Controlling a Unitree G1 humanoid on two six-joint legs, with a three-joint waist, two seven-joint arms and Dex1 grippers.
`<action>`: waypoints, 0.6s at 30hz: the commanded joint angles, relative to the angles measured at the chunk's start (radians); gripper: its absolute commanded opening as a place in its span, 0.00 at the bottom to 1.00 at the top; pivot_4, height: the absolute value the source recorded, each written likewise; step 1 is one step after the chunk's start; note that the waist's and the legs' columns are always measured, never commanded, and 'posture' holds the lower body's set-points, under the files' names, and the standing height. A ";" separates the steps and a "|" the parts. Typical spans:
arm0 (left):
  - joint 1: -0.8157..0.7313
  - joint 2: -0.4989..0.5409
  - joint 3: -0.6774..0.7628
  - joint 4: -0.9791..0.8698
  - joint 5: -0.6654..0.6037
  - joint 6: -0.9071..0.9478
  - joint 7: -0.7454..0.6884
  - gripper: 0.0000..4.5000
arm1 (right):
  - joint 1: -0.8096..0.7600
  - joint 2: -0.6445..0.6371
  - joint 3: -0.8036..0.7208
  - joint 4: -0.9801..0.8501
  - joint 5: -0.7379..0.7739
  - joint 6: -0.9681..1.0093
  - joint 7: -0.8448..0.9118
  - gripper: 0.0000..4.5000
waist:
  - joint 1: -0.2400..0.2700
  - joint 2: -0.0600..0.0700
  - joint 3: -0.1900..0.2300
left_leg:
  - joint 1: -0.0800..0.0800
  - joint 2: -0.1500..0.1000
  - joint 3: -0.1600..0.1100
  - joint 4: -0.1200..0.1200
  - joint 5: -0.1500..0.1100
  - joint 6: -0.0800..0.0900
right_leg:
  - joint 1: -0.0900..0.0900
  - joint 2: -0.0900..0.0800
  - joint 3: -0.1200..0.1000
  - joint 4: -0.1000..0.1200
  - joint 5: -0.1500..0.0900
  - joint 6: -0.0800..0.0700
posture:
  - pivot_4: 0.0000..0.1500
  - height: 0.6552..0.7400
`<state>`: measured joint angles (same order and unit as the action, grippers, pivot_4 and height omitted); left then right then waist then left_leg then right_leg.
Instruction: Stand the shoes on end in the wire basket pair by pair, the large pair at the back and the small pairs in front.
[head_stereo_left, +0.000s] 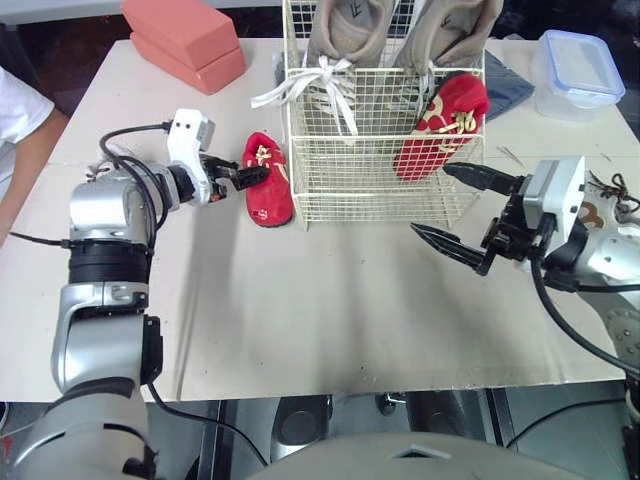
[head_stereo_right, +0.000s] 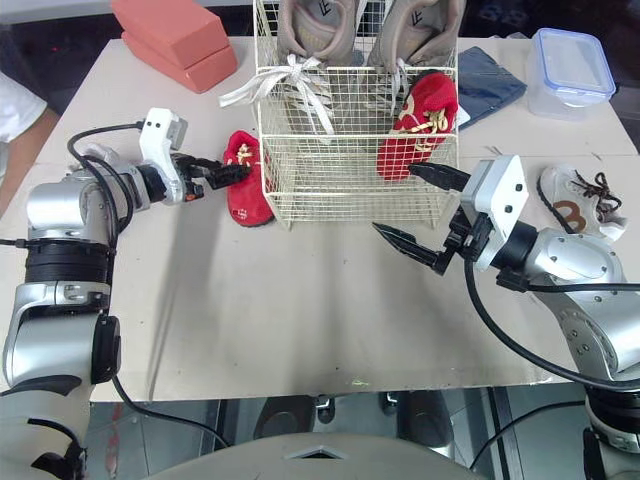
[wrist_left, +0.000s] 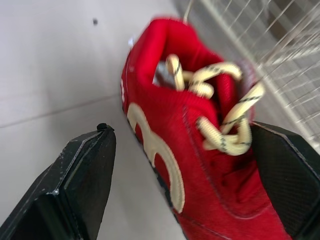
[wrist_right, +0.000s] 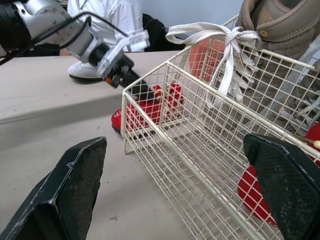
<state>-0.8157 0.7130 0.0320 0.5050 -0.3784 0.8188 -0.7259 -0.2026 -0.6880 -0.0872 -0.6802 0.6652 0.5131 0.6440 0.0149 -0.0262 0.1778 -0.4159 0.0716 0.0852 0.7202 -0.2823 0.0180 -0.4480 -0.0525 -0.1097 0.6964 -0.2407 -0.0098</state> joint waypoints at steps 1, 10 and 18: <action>-0.073 -0.004 0.012 0.095 0.030 -0.008 -0.011 1.00 | -0.002 0.006 -0.013 -0.047 -0.003 -0.005 -0.020 0.97 | 0.000 0.000 0.000 | 0.000 0.000 0.000 0.000 0.000 0.000 | 0.000 0.000 0.000 0.000 0.000 0.000 | 1.00 0.36; -0.251 0.050 -0.022 0.296 0.073 0.037 -0.194 1.00 | 0.005 0.012 -0.011 -0.055 -0.011 -0.001 -0.035 0.97 | -0.003 0.000 0.000 | 0.000 0.000 0.001 0.001 0.000 0.000 | 0.000 0.000 -0.002 0.001 0.000 0.000 | 1.00 0.36; -0.389 0.089 -0.052 0.525 0.159 0.017 -0.299 1.00 | 0.005 0.024 0.002 -0.044 -0.030 -0.015 -0.032 0.97 | 0.000 -0.001 0.000 | -0.001 0.000 0.002 0.001 0.000 0.000 | -0.001 0.001 -0.003 0.001 -0.001 0.001 | 1.00 0.36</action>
<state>-1.1553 0.7816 -0.0318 0.9820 -0.2374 0.8416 -1.0050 -0.1922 -0.6738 -0.0835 -0.6977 0.6409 0.5190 0.6185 0.0146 -0.0273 0.1782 -0.4172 0.0714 0.0872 0.7210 -0.2824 0.0180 -0.4494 -0.0521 -0.1138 0.6970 -0.2413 -0.0091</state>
